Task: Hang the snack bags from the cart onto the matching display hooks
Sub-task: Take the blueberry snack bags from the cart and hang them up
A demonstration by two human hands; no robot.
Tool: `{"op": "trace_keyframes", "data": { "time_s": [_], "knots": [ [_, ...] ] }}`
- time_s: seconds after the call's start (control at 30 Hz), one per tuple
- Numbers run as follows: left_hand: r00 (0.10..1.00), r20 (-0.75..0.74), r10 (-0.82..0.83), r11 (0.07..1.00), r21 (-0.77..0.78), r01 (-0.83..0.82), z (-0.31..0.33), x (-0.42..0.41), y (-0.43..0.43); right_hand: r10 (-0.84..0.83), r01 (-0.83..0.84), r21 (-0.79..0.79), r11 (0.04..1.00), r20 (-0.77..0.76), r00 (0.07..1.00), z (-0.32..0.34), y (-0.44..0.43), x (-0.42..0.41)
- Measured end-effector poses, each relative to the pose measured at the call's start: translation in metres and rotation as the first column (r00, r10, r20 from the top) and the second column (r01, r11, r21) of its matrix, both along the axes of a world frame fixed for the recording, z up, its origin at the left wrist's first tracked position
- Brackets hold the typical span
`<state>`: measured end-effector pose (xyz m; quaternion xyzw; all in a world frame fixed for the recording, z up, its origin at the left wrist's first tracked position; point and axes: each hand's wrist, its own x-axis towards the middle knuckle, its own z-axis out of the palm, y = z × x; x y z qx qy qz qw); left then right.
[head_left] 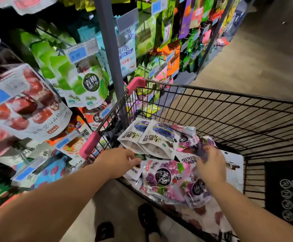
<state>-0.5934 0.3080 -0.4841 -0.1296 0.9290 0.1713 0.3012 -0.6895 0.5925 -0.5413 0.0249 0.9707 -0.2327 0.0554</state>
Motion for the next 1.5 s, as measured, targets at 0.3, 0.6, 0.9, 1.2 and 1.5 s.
{"op": "trace_keyframes", "data": {
  "time_s": [0.3, 0.6, 0.9, 1.2, 1.5],
  "knots": [
    [1.0, 0.001, 0.026, 1.0, 0.014, -0.026, -0.007, 0.001, -0.002, 0.236, -0.37, 0.178, 0.912, 0.511, 0.827, -0.032, -0.045, 0.005],
    [0.999, -0.005, 0.033, 0.999, 0.008, -0.033, -0.007, 0.0, -0.003, 0.352, -0.477, 0.105, 0.873, 0.541, 0.764, -0.04, -0.036, 0.003],
    [1.0, -0.016, 0.02, 1.0, 0.007, -0.02, -0.012, 0.002, -0.005, 0.429, -0.525, 0.107, 0.844, 0.453, 0.781, -0.032, -0.036, 0.025],
    [1.0, 0.003, 0.008, 1.0, 0.021, -0.008, -0.009, 0.001, -0.004, 0.468, -0.566, 0.043, 0.823, 0.514, 0.719, -0.02, -0.042, 0.007],
    [0.982, -0.141, -0.125, 0.985, 0.099, 0.14, -0.011, -0.002, -0.007, 0.866, -0.863, -0.199, 0.464, 0.306, 0.396, 0.075, -0.101, 0.003]
  ]
}}
